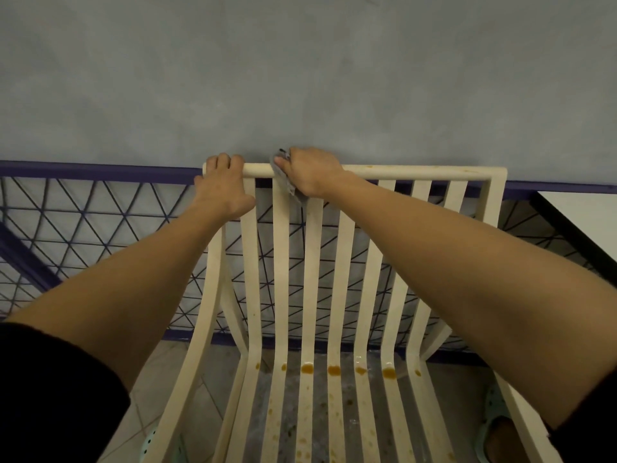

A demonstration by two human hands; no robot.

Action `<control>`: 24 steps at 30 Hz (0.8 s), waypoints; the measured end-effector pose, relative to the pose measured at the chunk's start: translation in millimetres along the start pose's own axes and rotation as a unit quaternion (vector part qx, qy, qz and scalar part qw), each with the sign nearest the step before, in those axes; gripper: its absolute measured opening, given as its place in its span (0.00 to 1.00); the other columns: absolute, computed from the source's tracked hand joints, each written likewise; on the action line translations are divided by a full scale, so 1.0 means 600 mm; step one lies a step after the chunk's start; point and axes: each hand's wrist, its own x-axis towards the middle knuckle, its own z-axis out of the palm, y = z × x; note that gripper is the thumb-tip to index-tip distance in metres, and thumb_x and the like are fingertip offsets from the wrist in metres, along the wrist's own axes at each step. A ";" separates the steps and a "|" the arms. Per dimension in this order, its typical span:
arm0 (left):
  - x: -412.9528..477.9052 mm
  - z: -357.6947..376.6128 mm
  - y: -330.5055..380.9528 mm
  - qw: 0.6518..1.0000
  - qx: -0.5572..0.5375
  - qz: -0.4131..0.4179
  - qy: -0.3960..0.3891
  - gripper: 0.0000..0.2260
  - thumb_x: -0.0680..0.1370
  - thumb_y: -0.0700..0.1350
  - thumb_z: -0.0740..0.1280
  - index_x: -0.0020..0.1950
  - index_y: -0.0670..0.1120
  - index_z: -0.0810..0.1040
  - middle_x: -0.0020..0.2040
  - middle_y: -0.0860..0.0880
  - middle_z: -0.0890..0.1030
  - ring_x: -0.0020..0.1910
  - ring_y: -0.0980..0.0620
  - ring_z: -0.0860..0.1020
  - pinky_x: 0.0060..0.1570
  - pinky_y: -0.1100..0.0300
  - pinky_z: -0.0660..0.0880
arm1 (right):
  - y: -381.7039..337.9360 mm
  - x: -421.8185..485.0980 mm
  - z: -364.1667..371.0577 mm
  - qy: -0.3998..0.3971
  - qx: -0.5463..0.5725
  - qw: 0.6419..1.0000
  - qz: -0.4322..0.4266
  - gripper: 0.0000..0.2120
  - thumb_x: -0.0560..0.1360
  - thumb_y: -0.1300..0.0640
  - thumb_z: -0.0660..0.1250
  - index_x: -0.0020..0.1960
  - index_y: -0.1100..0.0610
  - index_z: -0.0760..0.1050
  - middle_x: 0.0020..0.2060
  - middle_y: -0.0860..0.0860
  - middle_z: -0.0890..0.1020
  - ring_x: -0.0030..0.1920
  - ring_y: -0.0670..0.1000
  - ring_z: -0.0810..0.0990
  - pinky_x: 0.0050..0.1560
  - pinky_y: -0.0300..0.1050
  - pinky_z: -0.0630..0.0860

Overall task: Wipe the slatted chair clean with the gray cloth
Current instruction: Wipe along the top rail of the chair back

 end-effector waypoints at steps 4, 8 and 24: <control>-0.001 0.007 0.000 1.000 0.005 -0.003 0.008 0.29 0.71 0.45 0.70 0.69 0.43 0.63 0.64 0.41 0.67 0.66 0.40 0.63 0.58 0.42 0.69 | -0.002 -0.009 0.006 0.012 -0.048 0.999 -0.013 0.13 0.82 0.51 0.57 0.61 0.57 0.70 0.51 0.54 0.78 0.51 0.56 0.76 0.54 0.54 0.75; -0.001 0.005 0.001 1.000 0.008 0.001 0.004 0.29 0.70 0.45 0.70 0.69 0.43 0.63 0.64 0.41 0.66 0.66 0.40 0.63 0.57 0.41 0.69 | 0.020 -0.024 0.042 0.077 -0.065 0.994 -0.030 0.20 0.81 0.48 0.53 0.69 0.57 0.63 0.60 0.55 0.76 0.59 0.57 0.74 0.59 0.52 0.68; 0.013 0.018 0.108 0.998 0.044 0.050 -0.001 0.29 0.74 0.54 0.63 0.70 0.41 0.65 0.66 0.41 0.69 0.69 0.43 0.65 0.72 0.39 0.52 | 0.013 0.008 0.046 0.075 -0.096 0.991 -0.053 0.12 0.79 0.60 0.59 0.61 0.61 0.70 0.57 0.58 0.75 0.55 0.57 0.75 0.53 0.50 0.71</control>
